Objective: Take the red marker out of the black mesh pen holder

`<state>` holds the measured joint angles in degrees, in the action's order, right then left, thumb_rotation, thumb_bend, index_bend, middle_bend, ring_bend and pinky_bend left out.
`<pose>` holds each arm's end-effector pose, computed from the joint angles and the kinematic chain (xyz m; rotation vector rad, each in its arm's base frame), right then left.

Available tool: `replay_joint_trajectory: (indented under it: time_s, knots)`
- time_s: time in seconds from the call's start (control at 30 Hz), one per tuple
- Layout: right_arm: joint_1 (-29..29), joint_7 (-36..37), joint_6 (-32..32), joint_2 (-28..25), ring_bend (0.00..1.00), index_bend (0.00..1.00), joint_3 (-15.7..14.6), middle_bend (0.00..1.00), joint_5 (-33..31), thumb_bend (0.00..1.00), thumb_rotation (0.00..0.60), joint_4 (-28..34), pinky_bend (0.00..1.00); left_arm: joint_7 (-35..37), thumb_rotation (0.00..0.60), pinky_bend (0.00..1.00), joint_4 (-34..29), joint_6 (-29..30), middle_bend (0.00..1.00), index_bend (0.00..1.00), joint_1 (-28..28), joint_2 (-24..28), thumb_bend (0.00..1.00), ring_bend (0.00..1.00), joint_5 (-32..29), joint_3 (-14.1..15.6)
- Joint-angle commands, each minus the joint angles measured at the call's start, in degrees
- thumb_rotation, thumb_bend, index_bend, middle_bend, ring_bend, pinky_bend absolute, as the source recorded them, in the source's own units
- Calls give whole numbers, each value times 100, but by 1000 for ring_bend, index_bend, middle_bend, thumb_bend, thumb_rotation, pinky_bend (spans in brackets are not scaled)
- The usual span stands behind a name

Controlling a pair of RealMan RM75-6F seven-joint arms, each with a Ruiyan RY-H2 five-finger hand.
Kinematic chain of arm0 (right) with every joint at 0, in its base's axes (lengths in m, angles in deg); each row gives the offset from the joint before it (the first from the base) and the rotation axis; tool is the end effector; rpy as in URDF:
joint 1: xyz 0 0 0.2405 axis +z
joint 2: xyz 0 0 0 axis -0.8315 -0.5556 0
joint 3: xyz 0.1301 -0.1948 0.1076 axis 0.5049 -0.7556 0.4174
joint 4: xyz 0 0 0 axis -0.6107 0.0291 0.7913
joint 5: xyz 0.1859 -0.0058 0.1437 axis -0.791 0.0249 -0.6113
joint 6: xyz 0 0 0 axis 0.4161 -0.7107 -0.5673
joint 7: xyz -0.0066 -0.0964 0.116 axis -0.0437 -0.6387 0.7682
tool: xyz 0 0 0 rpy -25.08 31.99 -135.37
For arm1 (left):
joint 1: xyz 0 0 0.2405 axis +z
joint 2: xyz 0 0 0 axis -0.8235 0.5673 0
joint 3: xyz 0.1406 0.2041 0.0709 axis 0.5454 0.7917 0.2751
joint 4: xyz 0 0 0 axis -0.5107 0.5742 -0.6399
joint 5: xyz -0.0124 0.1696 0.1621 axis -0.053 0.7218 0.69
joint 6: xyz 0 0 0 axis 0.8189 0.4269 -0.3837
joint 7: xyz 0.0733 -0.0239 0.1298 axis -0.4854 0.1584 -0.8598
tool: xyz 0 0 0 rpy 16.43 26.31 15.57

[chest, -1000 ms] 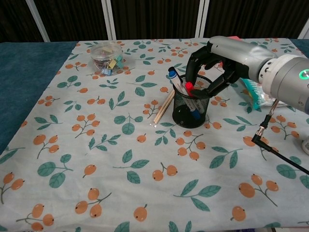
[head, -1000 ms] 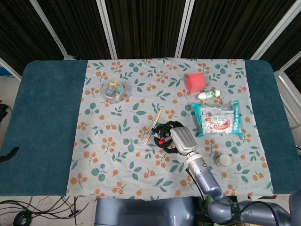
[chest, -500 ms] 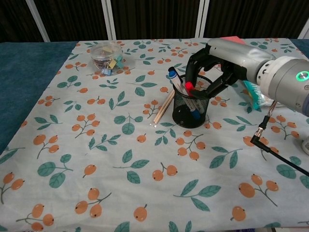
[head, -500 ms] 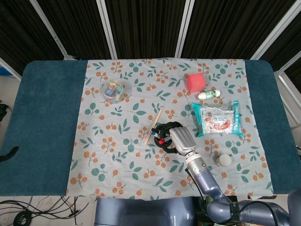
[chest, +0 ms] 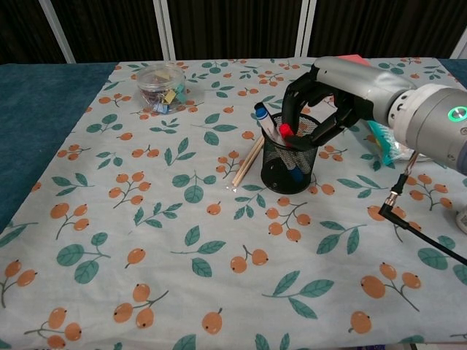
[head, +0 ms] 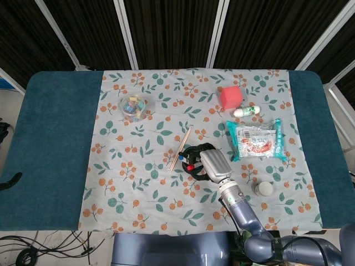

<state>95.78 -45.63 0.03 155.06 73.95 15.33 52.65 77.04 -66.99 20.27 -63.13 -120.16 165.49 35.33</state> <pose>-0.0932 -0.3160 -0.0336 1.7017 -1.2523 1.1873 -0.2746 0.2127 0.2124 -1.3406 -0.8674 -0.9071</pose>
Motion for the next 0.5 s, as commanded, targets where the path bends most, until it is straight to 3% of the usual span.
replay_joint_trajectory:
  time_s: [0.03, 0.5]
  knots:
    - [0, 2, -2, 1, 262, 604, -5, 529, 10, 437, 600, -4, 181, 0, 600, 0, 1, -4, 0, 80, -1, 1, 180, 0, -2, 0]
    - [9, 237, -1, -58, 269, 621, 156, 535, 89, 551, 600, 12, 181, 14, 600, 0, 17, -18, 0, 80, -4, -1, 180, 0, -36, -7]
